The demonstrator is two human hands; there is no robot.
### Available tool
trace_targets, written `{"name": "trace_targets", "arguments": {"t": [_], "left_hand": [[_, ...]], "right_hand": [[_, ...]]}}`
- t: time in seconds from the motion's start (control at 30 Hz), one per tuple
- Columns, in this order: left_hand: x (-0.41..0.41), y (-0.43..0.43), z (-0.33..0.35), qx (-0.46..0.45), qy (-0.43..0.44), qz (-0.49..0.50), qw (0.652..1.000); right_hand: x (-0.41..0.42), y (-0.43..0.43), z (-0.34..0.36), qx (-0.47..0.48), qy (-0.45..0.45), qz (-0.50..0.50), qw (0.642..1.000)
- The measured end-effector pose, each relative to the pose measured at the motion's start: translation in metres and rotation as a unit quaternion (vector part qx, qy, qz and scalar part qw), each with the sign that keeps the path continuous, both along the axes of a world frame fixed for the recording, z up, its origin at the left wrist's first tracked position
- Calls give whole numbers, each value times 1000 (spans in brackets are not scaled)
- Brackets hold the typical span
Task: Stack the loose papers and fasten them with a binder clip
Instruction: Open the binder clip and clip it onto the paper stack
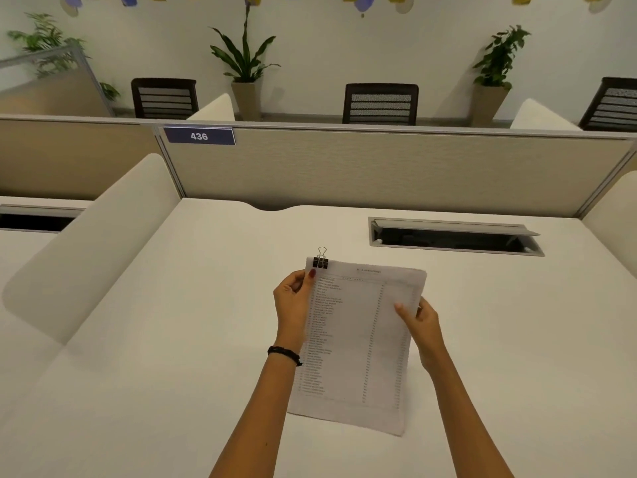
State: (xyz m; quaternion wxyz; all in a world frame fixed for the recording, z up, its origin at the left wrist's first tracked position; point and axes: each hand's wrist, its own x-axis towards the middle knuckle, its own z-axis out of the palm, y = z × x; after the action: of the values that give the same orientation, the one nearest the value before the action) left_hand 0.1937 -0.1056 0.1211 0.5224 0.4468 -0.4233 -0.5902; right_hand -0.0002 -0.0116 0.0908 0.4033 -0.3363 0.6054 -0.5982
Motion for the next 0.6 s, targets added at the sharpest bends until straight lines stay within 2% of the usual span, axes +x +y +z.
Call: {"name": "trace_targets", "arguments": {"t": [0.2, 0.37, 0.6], "left_hand": [[-8, 9, 7, -51, 2, 21, 998], [-10, 10, 0, -108, -81, -39, 990], [-5, 21, -31, -124, -159, -85, 976]], "right_hand": [[1, 7, 4, 3, 5, -40, 999], [1, 3, 15, -26, 30, -72, 997], [-7, -6, 32, -69, 22, -122, 990]]}}
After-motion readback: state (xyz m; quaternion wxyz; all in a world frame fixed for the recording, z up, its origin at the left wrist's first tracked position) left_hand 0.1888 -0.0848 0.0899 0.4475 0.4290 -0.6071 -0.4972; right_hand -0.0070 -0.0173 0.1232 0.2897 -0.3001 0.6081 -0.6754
